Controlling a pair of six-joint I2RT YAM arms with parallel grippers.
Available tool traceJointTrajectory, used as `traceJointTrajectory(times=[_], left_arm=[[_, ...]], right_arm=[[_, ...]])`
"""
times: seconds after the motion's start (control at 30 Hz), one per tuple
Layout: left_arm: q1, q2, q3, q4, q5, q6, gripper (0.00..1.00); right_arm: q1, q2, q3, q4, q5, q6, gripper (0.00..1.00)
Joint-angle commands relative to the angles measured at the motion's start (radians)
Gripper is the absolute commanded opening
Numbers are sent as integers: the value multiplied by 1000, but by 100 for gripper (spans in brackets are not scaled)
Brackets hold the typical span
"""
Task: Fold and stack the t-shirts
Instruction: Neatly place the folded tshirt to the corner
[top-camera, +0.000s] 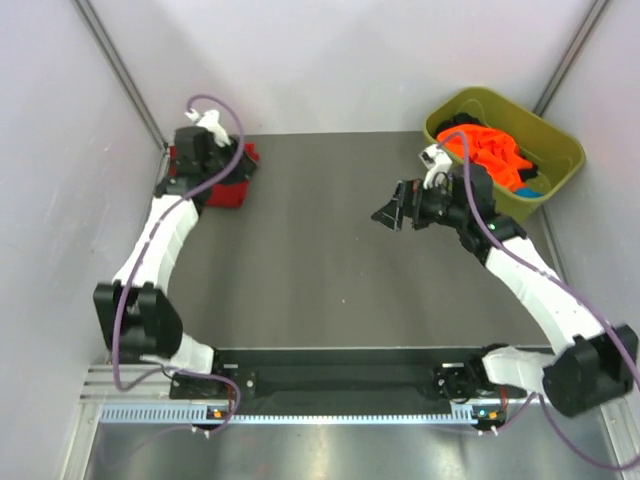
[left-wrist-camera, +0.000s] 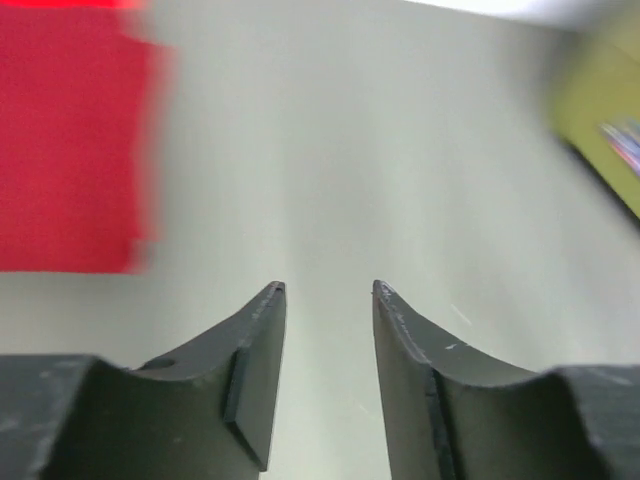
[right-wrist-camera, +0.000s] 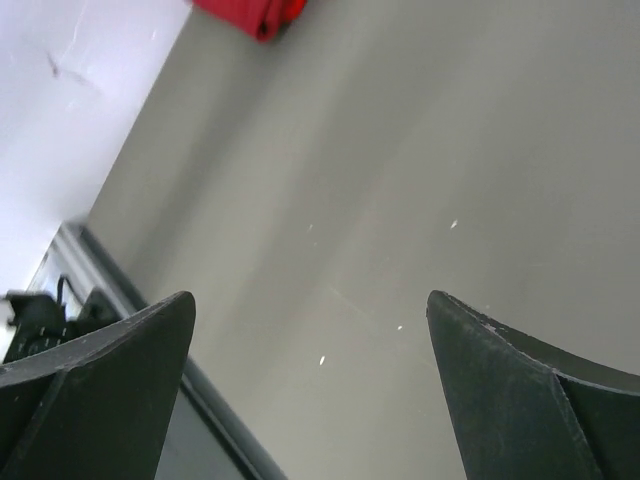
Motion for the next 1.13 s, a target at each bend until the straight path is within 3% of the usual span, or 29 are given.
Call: traceJointTrajectory(times=[0.0,0.13,0.2,0.27,0.5,1.1], left_arm=[[-118,-198,-78,-37,57,46,46],[-245,-377,-210,44,227,-45,59],[-281,-471,-294,70,237,-71,75],[-310,-519,-369,101,243,-112,99],[-318,-599,-431,71,247,-108,99],[-318,-616,-413,87,243,-118,99]], right_arm=[[6,-140,-26,-56,121,21,100],[7,-243,-57,-78,234,45,100],[6,-274,-55,-114,270,48,100],[6,-292,-61,-127,281,51,100],[7,-371,-112,-133,275,62,100],[6,-444,-149,-93,316,70,100]])
